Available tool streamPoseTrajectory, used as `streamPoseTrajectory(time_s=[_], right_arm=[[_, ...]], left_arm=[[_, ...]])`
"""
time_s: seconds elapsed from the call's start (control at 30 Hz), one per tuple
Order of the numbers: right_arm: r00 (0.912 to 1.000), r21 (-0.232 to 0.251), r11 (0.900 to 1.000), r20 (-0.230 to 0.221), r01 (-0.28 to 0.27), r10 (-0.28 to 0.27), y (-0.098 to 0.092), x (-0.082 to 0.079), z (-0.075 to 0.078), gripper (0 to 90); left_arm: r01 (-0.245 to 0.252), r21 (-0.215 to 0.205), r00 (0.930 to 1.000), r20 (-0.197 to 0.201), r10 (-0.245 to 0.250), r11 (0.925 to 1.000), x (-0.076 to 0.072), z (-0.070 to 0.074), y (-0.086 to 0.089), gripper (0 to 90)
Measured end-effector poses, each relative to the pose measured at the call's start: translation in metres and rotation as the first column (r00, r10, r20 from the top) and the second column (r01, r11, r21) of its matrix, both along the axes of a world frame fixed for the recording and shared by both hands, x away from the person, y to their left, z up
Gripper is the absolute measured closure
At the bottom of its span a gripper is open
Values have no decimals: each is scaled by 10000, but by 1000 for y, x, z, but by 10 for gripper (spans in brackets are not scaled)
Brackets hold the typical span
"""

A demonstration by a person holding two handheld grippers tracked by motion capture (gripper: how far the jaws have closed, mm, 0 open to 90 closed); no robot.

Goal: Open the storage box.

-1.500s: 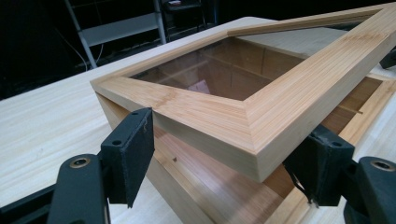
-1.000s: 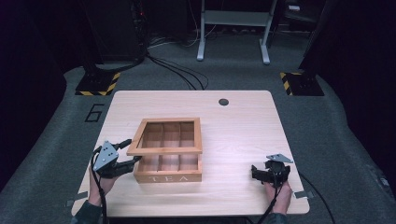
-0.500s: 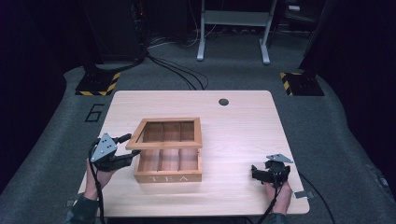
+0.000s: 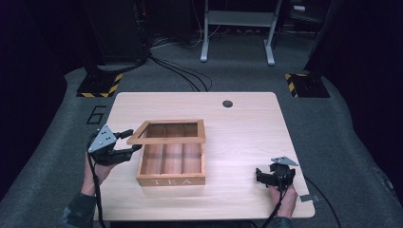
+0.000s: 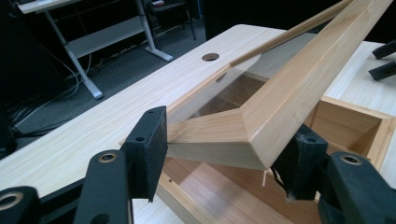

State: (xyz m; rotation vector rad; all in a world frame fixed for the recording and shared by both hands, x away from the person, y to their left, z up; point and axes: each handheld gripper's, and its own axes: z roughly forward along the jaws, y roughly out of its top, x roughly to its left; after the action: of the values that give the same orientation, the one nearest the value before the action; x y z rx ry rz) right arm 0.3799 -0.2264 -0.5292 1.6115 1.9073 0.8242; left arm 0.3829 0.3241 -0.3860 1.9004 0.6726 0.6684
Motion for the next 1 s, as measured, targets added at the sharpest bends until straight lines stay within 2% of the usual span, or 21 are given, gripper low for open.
streamPoseTrajectory(time_s=[0.37,0.4,0.53,0.57,1.0], right_arm=[[10000,-2,10000,2,-2,2,0,0,0,52],[10000,4,10000,1,0,0,0,0,0,52],[10000,0,10000,2,-3,3,0,0,0,52],[10000,0,10000,2,-3,3,0,0,0,52],[10000,-5,10000,3,-12,12,0,0,0,52]], left_arm=[[332,128,9992,-213,-330,9994,15,17,3,468],[408,278,9991,-145,-404,9988,18,22,2,479],[518,287,9984,-230,-512,9982,23,27,2,498],[586,400,9980,-263,-576,9975,25,30,3,498],[816,463,9956,-503,-793,9956,49,48,7,566]])
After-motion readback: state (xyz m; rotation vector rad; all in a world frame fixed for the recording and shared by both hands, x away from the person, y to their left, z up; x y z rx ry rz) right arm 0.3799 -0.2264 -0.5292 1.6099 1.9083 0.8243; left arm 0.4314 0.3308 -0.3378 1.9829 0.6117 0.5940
